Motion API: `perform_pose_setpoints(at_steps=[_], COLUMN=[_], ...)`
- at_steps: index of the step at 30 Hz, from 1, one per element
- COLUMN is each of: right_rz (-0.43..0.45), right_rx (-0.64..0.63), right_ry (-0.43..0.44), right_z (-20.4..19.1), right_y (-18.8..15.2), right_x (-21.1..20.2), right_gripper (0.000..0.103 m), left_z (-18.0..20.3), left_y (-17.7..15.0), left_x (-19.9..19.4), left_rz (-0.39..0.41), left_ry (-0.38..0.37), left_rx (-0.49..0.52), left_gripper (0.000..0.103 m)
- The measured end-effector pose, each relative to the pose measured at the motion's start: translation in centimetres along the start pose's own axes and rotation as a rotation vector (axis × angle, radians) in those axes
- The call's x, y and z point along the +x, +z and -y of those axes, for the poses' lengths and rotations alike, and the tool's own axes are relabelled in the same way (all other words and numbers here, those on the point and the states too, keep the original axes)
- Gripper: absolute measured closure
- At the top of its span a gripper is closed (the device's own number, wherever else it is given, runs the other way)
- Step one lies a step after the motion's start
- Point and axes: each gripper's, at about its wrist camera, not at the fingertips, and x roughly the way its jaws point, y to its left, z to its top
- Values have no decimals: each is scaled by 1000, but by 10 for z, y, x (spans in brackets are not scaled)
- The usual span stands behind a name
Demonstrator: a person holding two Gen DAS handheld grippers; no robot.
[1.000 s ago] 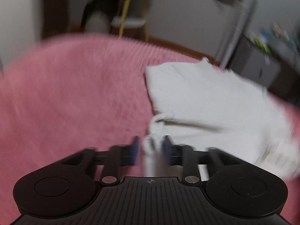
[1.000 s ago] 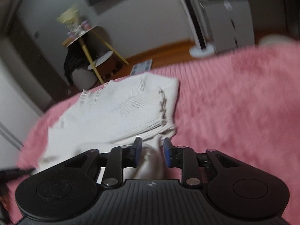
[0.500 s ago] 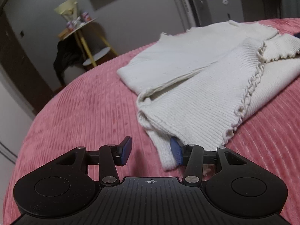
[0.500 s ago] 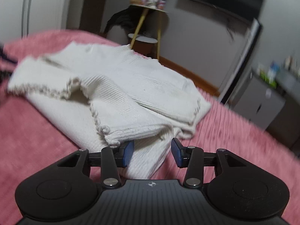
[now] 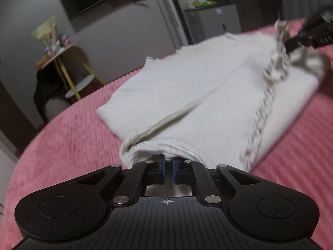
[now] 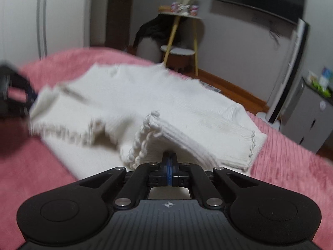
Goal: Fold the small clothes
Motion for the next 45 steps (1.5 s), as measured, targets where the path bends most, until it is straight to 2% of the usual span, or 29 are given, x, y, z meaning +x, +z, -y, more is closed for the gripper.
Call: perform_pose_setpoints(at_steps=[5, 7, 9, 10, 14, 16, 21, 22, 23, 24, 28, 31, 33, 36, 38, 39, 40, 41, 42, 43, 45], right_rz=[63, 51, 17, 11, 2, 11, -34, -51, -68, -72, 36, 137, 177, 141, 74, 50, 28, 21, 27, 31, 32], right_rx=[238, 255, 219, 191, 112, 84, -1, 5, 27, 53, 135, 283, 409, 540, 554, 549, 544, 544, 546, 550, 553], right_ry=[-31, -48, -37, -35, -18, -18, -3, 16, 48, 67, 67, 18, -34, -112, -127, -117, -105, -90, -72, -54, -19], right_z=[35, 45, 46, 44, 31, 26, 18, 19, 21, 24, 33, 56, 78, 102, 106, 106, 105, 105, 105, 104, 101], right_y=[11, 9, 7, 4, 2, 4, 20, 22, 24, 25, 30, 35, 35, 27, 18, 15, 12, 9, 6, 4, 4], right_x=[-5, -3, -1, -1, 2, 4, 32, 39, 44, 45, 25, 6, 4, 17, 31, 35, 38, 39, 39, 39, 40], right_gripper=[103, 103, 101, 97, 52, 45, 47, 61, 93, 96, 96, 96, 97, 97, 97, 96, 96, 93, 89, 82, 78], left_z=[-45, -58, -63, -63, -62, -63, -63, -62, -63, -63, -80, -99, -109, -121, -124, -125, -126, -125, -123, -118, -107], left_y=[22, 27, 31, 32, 41, 45, 49, 48, 46, 45, 48, 56, 59, 60, 56, 52, 46, 41, 37, 36, 38], left_x=[3, 2, 3, 4, 10, 14, 28, 29, 29, 27, 11, 9, 16, 32, 41, 45, 47, 49, 49, 49, 44], left_rz=[28, 26, 14, 4, -14, -15, -63, -72, -69, -59, 7, 47, 35, -41, -88, -110, -130, -145, -152, -150, -122], left_ry=[12, 18, 13, 14, -2, -17, -76, -82, -84, -86, -89, -82, -52, -9, 15, -7, -47, -91, -111, -106, -119], left_rx=[-292, -344, -346, -342, -358, -389, -404, -406, -408, -411, -509, -625, -680, -729, -716, -707, -708, -703, -681, -640, -560], left_gripper=[98, 97, 97, 97, 97, 97, 97, 97, 99, 101, 101, 102, 102, 102, 101, 99, 90, 76, 68, 68, 66])
